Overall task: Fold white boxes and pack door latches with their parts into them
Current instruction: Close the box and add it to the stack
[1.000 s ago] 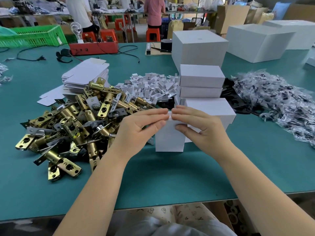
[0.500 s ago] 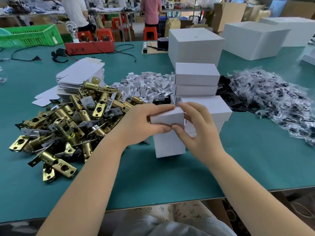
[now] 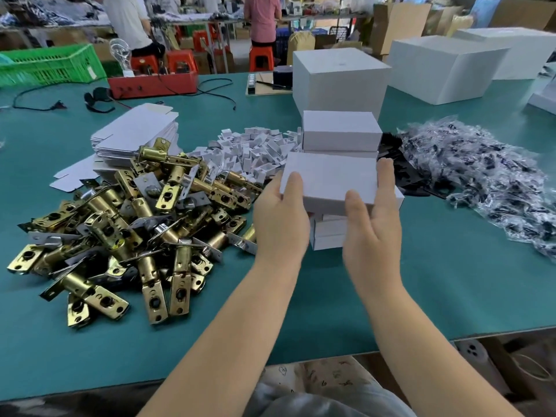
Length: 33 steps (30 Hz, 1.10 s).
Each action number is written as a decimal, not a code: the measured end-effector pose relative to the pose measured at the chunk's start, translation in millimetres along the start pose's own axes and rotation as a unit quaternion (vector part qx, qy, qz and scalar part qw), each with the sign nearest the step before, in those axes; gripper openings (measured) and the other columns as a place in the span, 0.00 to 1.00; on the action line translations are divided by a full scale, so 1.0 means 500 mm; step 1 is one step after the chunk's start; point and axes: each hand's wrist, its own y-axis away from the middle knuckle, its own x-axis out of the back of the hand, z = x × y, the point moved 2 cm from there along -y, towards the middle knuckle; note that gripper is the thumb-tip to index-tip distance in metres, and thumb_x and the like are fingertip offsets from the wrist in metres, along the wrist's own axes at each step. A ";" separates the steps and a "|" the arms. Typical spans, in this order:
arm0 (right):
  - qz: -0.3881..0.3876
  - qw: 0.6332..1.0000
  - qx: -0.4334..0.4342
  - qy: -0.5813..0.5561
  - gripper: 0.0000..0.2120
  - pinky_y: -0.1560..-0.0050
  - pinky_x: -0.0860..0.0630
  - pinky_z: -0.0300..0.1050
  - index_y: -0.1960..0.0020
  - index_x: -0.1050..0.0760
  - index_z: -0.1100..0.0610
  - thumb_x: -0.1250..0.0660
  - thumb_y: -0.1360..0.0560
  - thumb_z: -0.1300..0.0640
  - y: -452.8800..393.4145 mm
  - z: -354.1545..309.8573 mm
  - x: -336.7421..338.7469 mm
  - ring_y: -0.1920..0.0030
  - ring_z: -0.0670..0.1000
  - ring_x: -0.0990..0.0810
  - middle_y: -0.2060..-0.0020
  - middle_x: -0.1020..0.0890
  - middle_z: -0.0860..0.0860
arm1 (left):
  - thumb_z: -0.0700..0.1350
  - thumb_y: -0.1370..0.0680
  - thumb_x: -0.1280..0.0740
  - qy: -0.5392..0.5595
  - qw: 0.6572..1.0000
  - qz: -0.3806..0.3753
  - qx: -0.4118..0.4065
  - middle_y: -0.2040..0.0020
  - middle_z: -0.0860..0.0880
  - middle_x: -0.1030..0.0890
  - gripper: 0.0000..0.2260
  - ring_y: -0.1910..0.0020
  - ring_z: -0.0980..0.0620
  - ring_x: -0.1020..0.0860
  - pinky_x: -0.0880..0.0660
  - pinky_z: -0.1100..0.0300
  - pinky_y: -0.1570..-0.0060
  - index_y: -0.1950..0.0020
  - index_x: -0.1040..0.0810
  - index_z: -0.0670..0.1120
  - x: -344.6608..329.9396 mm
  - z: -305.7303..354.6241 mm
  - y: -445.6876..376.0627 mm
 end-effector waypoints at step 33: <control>0.011 0.983 -0.163 -0.086 0.24 0.37 0.29 0.42 0.34 0.26 0.46 0.43 0.28 0.48 -0.114 0.068 0.087 0.39 0.39 0.24 0.39 0.21 0.40 | 0.61 0.20 0.48 -0.102 0.970 -0.218 0.020 0.21 0.60 0.63 0.34 0.23 0.61 0.62 0.60 0.48 0.22 0.21 0.65 0.55 -0.049 -0.028 0.010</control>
